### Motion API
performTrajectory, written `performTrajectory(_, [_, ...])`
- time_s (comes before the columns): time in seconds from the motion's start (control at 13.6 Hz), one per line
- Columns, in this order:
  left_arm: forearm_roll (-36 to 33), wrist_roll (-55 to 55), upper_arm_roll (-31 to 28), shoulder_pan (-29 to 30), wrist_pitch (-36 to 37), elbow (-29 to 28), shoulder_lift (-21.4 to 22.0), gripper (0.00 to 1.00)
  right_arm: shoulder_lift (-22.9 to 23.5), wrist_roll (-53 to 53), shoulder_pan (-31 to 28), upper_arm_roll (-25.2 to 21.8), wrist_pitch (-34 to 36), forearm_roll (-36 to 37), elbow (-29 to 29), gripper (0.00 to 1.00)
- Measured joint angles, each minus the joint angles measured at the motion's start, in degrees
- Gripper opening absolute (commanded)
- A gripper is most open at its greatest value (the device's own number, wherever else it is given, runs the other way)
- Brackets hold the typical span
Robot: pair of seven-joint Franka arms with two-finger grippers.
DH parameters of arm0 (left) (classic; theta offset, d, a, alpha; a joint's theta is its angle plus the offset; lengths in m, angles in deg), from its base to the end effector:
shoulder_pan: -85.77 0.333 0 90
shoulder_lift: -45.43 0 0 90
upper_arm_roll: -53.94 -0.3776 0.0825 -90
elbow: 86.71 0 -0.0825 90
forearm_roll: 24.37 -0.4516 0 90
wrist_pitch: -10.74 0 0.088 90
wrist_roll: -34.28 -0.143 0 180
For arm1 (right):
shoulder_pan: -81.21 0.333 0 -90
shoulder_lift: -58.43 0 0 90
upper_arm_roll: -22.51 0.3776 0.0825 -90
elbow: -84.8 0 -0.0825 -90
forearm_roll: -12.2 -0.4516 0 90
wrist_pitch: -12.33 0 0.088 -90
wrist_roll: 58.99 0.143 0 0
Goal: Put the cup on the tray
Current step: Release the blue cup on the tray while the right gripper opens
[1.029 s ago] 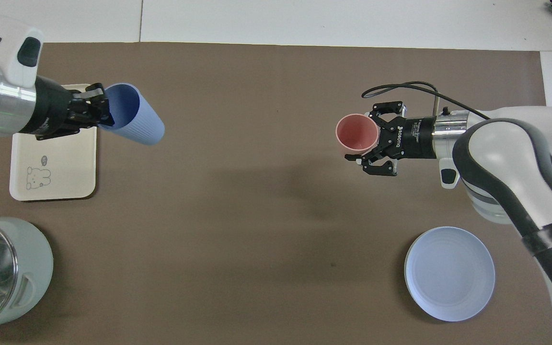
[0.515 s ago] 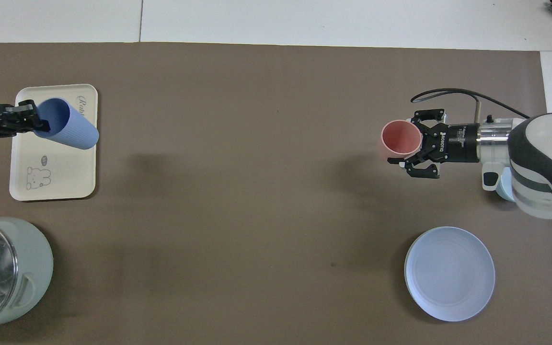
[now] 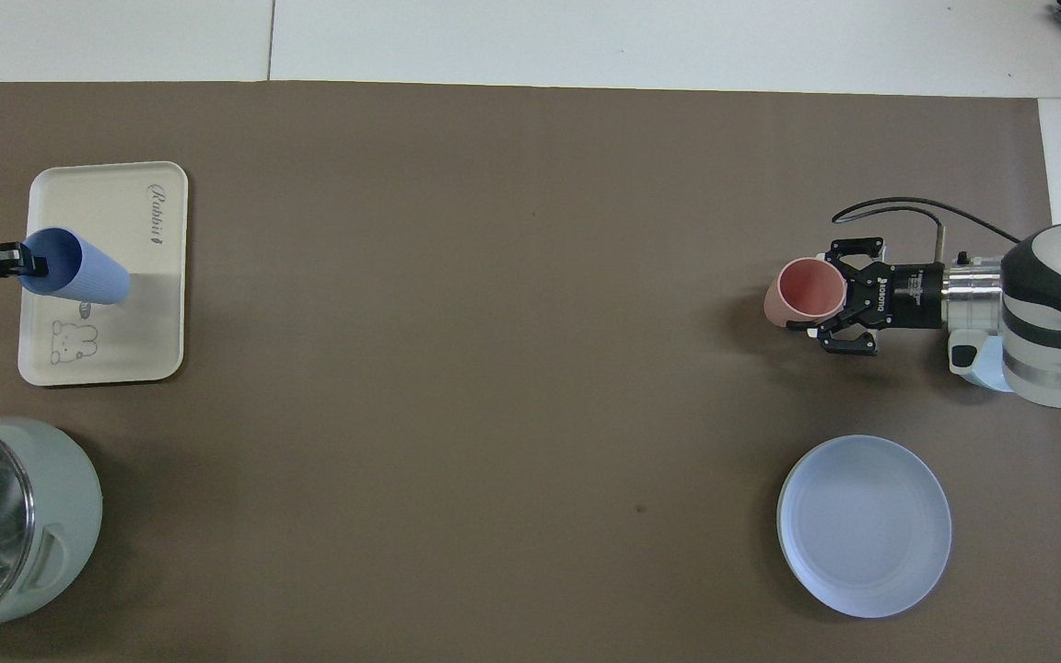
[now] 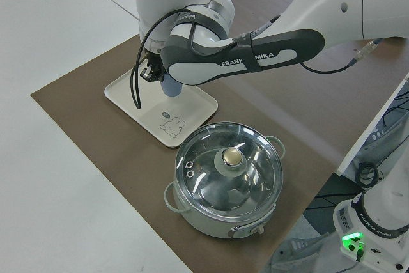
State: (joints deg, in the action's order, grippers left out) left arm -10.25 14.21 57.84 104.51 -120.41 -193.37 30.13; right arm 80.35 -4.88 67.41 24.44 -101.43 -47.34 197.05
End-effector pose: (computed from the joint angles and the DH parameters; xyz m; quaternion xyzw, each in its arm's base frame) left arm 0.6951 0.1743 0.3812 0.9906 0.0299 0.1079 0.0788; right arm 0.6671 -0.0570 0.2672 -0.5630 0.6963 0.2949 0.3335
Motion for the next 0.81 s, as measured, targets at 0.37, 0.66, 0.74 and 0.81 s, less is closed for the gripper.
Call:
performTrajectory(0.37, [0.1,-1.3,0.6,-0.5,-4.8,-2.0,0.0,1.00,0.3,-4.0,-0.1,0.1,0.0,0.0,0.0,0.77])
performTrajectory(0.66, [-0.2,-2.8,0.7,-2.0,-3.7,-0.9,0.6,1.00,0.4,-5.2,-0.1,0.0,0.0,0.0,0.1,0.96])
performTrajectory(0.74, [-1.7,-2.7,0.7,-2.6,0.1,0.8,1.2,1.00,0.4,-5.4,-0.1,-0.1,-0.1,0.3,0.1,0.98])
performTrajectory(0.81, [-4.6,-2.2,0.8,-3.1,5.2,3.1,2.2,1.00,0.4,-5.7,-0.1,-0.3,-0.5,1.0,0.1,0.98])
